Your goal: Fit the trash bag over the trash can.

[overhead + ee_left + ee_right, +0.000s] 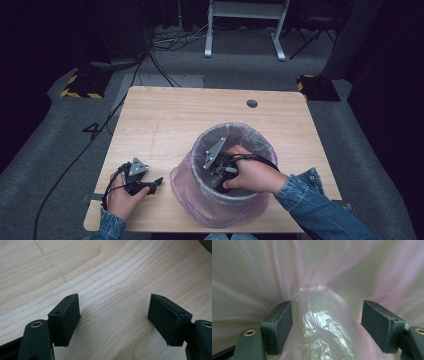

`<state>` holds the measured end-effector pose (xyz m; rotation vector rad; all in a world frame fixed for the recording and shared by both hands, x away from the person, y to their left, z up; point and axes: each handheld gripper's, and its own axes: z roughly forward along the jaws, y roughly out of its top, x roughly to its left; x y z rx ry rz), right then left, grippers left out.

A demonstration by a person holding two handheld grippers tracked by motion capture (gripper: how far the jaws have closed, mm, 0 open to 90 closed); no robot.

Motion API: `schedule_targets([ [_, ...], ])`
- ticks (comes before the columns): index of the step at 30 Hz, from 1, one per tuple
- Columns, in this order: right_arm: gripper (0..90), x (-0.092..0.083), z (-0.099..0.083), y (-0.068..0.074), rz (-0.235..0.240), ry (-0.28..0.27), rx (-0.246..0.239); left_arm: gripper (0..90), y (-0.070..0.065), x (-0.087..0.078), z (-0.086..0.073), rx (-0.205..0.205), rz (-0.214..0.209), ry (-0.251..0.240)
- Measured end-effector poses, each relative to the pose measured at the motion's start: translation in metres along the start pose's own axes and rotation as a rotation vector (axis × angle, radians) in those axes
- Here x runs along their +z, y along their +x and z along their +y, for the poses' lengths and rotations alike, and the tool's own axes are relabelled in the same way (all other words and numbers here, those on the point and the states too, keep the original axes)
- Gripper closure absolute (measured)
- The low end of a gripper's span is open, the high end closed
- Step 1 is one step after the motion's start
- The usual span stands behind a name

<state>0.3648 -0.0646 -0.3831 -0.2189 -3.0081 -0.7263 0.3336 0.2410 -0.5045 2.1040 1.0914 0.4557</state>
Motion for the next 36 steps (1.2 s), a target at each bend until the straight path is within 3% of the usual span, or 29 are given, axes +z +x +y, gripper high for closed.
schedule_targets([
  [3,24.6,-0.023,0.006,-0.001,-0.027,-0.099,0.01,25.6,0.0,0.0,0.0,0.0,0.0,0.0],
  [10,25.7,-0.068,0.01,-0.001,-0.114,-0.264,0.043,25.6,0.0,0.0,0.0,0.0,0.0,0.0],
  [13,26.4,-0.083,0.007,0.0,-0.173,-0.328,0.07,25.6,0.0,0.0,0.0,0.001,0.001,0.0],
  [19,26.8,-0.112,-0.009,-0.001,-0.274,-0.399,0.142,25.7,0.0,0.0,0.0,-0.001,0.003,0.001],
  [27,27.0,-0.146,-0.051,-0.013,-0.388,-0.466,0.271,25.6,-0.001,0.0,0.0,-0.005,0.005,0.001],
  [36,28.1,-0.161,-0.098,-0.023,-0.473,-0.452,0.382,25.6,-0.001,0.0,0.0,-0.004,0.004,0.001],
])
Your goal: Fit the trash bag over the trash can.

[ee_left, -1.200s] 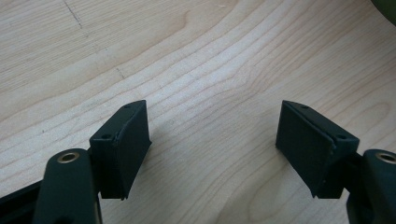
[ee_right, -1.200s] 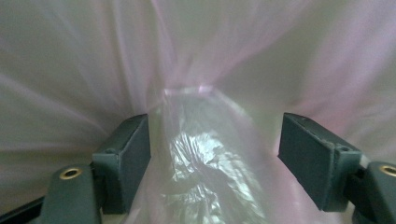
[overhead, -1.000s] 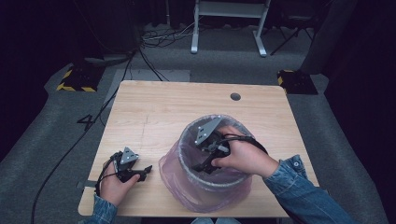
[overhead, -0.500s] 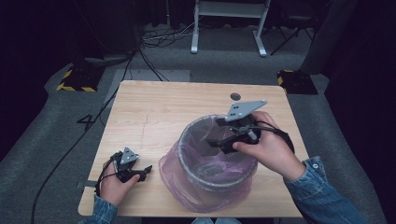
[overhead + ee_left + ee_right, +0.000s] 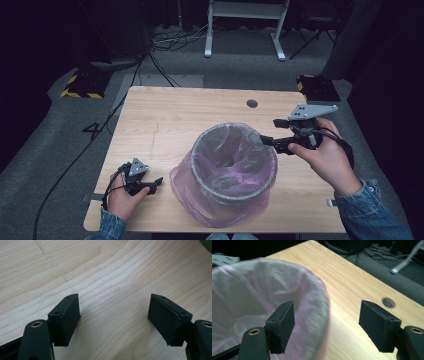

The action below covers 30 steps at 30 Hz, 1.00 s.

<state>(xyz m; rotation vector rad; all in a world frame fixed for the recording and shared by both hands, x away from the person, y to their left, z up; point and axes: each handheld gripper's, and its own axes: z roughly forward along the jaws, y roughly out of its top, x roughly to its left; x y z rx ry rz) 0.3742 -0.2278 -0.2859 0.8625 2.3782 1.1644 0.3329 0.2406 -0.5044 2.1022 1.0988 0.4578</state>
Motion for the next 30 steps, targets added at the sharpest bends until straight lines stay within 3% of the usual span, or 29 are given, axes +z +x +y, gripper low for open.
schedule_targets([
  [6,28.0,-0.008,-0.027,-0.016,-0.051,0.029,0.048,25.6,0.0,0.0,0.0,-0.001,0.0,0.0],
  [17,26.4,-0.011,-0.087,-0.044,-0.096,0.065,0.16,24.9,0.0,0.0,0.0,-0.002,-0.003,0.002],
  [23,24.5,-0.004,-0.129,-0.054,-0.12,0.092,0.217,24.4,0.0,0.001,0.001,-0.003,-0.002,0.0],
  [30,23.1,-0.004,-0.161,-0.059,-0.131,0.092,0.258,24.0,0.0,0.001,0.001,-0.002,-0.005,0.0],
])
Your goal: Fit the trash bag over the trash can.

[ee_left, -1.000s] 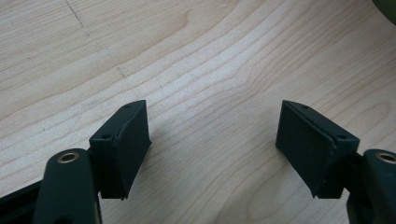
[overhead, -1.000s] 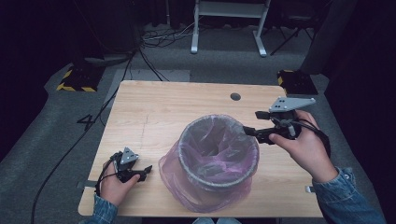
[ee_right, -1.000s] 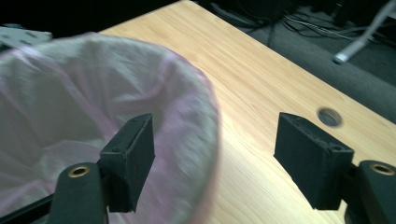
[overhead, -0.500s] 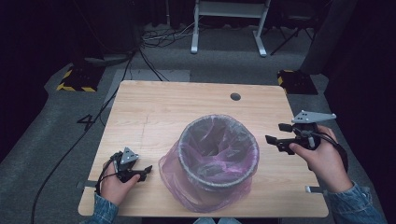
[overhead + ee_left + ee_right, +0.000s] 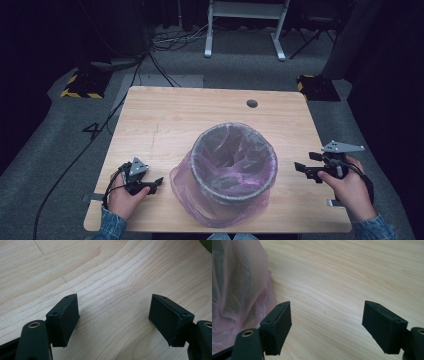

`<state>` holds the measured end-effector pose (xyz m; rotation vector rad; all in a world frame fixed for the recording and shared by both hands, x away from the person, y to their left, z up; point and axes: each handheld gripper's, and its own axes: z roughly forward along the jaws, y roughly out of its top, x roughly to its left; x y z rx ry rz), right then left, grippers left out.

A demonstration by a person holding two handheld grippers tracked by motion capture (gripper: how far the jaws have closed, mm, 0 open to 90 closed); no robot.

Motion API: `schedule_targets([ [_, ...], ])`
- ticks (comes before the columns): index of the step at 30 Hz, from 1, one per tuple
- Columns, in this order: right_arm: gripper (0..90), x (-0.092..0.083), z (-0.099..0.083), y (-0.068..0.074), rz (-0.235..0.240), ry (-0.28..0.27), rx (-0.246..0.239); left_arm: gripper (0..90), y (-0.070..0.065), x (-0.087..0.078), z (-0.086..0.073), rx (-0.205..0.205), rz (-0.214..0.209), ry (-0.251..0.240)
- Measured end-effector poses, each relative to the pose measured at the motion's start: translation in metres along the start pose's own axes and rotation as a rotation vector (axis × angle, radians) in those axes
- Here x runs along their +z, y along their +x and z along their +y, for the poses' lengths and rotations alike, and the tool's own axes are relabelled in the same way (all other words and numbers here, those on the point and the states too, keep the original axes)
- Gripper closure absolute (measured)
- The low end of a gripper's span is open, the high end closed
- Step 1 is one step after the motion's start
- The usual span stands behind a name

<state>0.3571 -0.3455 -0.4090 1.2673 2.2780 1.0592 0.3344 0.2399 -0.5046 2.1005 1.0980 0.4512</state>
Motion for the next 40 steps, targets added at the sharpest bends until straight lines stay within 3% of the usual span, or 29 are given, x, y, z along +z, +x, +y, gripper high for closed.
schedule_targets([
  [7,20.7,0.007,-0.026,-0.009,-0.017,0.004,0.015,23.6,0.0,0.0,0.0,0.002,-0.003,0.0],
  [16,20.3,0.015,-0.061,-0.014,-0.043,0.048,0.011,23.4,0.0,0.001,0.0,0.004,-0.003,0.001],
  [27,19.4,0.029,-0.091,-0.015,-0.069,-0.002,0.099,22.5,0.001,0.002,0.002,0.009,-0.003,0.003],
  [33,17.8,0.036,-0.094,-0.015,-0.107,-0.022,0.071,22.0,0.001,0.002,0.002,0.008,-0.003,0.003],
  [36,17.2,0.038,-0.093,-0.014,-0.126,-0.003,0.024,21.8,0.001,0.002,0.002,0.008,-0.003,0.005],
  [40,17.0,0.038,-0.093,-0.015,-0.124,-0.004,0.019,21.6,0.001,0.002,0.002,0.009,-0.002,0.005],
])
